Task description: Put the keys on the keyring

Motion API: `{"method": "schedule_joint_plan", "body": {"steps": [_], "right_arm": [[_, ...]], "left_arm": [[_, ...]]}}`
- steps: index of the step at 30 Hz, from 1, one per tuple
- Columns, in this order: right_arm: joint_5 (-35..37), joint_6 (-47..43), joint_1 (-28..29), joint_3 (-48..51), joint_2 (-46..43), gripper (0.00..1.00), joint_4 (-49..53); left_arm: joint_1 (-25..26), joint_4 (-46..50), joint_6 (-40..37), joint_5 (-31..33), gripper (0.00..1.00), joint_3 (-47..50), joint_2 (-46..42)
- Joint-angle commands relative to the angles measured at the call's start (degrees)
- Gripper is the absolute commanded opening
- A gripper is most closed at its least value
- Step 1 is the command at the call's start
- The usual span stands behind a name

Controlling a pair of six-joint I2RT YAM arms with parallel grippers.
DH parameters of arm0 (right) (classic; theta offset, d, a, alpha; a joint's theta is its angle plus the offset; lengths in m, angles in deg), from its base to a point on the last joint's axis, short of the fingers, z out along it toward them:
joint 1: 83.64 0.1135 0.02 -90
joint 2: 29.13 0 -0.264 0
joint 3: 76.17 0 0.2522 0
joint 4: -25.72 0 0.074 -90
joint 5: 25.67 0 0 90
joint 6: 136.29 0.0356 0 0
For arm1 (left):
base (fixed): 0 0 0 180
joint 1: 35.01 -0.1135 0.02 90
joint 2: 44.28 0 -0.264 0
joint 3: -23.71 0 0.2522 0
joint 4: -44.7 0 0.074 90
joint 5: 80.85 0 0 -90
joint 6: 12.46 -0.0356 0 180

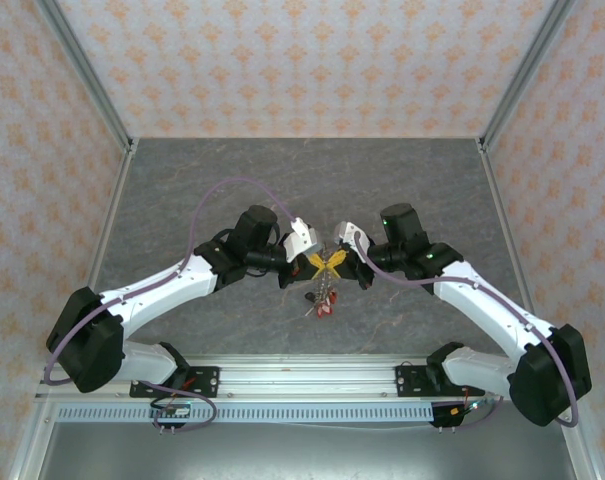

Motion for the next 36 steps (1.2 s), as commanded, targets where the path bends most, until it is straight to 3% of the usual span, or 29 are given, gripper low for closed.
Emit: {"method": "schedule_joint_plan", "body": {"steps": [1,11,26,36], "right_arm": [[0.5,-0.92,0.57,-2.98,-0.76,0.0,0.26],[12.66,-7.25,5.04,-10.23,0.35,0.0,13.67],[15.11,-8.6,7.1,-13.75,0.88,0.0,16.33],[15.0,-6.89,7.09,-12.36,0.06,0.0,13.28]], "left_arm": [[0.24,-0.11,-1.68,0.49,0.13,-1.58,-1.73],[0.59,7.53,-6.62,6.28,0.2,-3.51,-1.82],[0.59,-0.95,-1.4,0.42,0.24,-2.25,-2.02],[0.59,0.1,-1.96,-0.01,0.24,-2.16,-2.09]]}}
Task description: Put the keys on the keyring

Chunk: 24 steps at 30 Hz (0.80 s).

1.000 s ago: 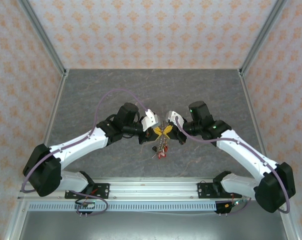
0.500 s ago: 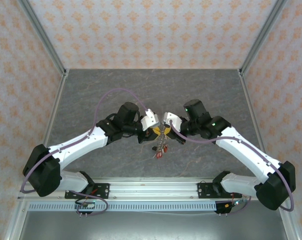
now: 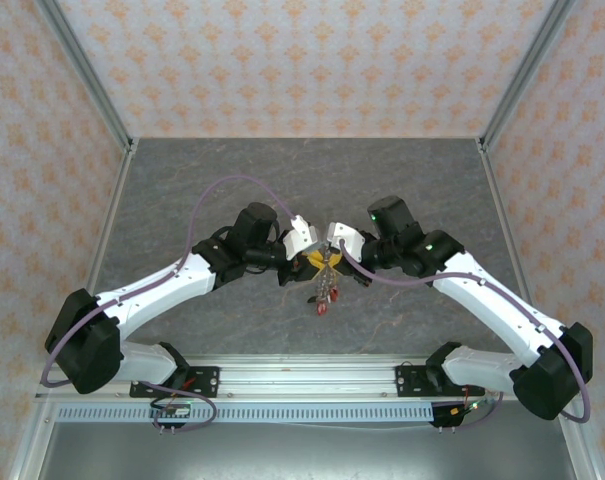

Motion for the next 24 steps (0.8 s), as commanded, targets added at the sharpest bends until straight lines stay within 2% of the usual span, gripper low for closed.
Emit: {"method": "schedule_joint_plan", "body": {"steps": [1,5,10,13,18,24], "right_arm": [[-1.04,1.2,0.54,-0.43,-1.35,0.01,-3.43],[-3.72,2.55,0.53,-0.01,-1.48,0.02,-4.92],[-3.97,3.73,0.54,0.63,-2.1,0.07,-6.73],[-3.31,4.88,0.54,2.43,-3.85,0.09,-8.95],[-3.12,6.68,0.36,5.66,-5.15,0.11,-11.19],[-8.3,11.63,-1.24,9.97,-5.16,0.15,-17.64]], "left_arm": [[0.48,-2.22,-0.27,-1.93,0.23,-0.27,-1.62],[0.48,-4.49,1.14,-2.33,0.18,0.53,-1.71],[0.48,-6.29,2.78,-1.37,0.0,0.64,-1.86],[0.39,-7.93,3.72,-0.03,0.0,2.3,-2.42],[0.15,-12.03,6.6,-1.79,0.0,4.16,-2.9],[0.09,-17.38,9.64,-2.3,0.0,5.59,-2.7]]}}
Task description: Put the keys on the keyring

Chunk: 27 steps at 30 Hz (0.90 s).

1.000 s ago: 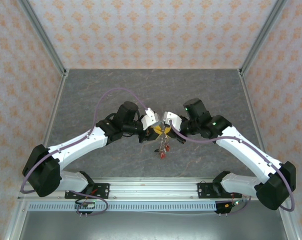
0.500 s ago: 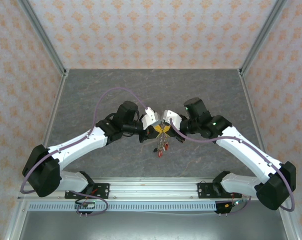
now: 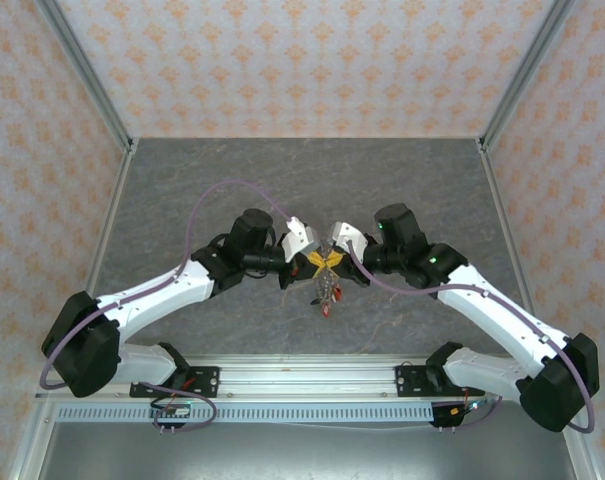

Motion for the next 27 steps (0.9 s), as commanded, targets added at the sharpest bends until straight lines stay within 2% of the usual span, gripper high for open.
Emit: {"method": "schedule_joint_plan", "body": {"steps": [1,7,14,22,27], "right_arm": [[-6.12,4.57,-0.85,2.65,-0.92,0.15,-6.9],[-9.77,7.38,-2.56,5.51,-1.05,0.16,-12.06],[-10.87,7.83,-2.92,6.12,-0.81,0.17,-13.07],[-9.68,6.56,-2.97,3.88,-0.98,0.05,-10.23],[-8.93,4.0,-2.8,1.17,-1.14,0.02,-5.53]], "left_arm": [[0.04,-8.2,2.67,-0.85,0.0,0.34,-1.34],[-0.22,-9.83,3.87,-1.7,0.0,0.42,-1.34],[-0.31,-9.04,3.39,-2.43,0.0,0.19,-1.54],[-0.3,-5.34,1.34,-0.78,0.0,-0.97,-1.88],[-0.31,-1.64,-1.18,0.36,0.0,-2.09,-1.8]]}}
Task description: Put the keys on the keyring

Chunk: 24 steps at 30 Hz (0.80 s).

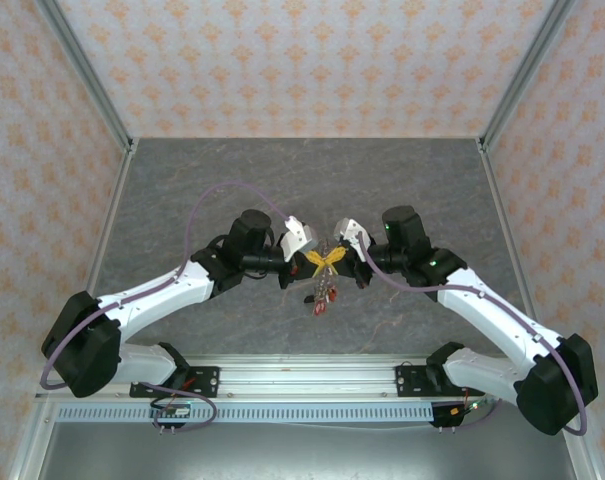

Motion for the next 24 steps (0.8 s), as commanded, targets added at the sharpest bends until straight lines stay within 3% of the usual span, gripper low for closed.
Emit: {"method": "schedule_joint_plan", "body": {"steps": [1,11,19,24], "right_arm": [[-1.4,-2.39,0.66,-3.5,-0.86,0.01,2.61],[1.74,-6.15,2.11,-6.85,-0.25,0.0,7.75],[6.3,-10.18,3.45,-10.68,1.56,0.0,14.42],[5.77,-10.73,3.54,-11.37,1.94,0.0,14.09]], "left_arm": [[0.1,-0.22,-2.4,0.45,0.0,-2.6,-1.84],[0.17,1.75,-3.79,2.91,0.16,-3.03,-2.03],[0.35,10.66,-9.82,3.55,0.18,-6.6,-1.31],[0.34,11.26,-10.06,2.34,0.18,-7.07,-0.75]]}}
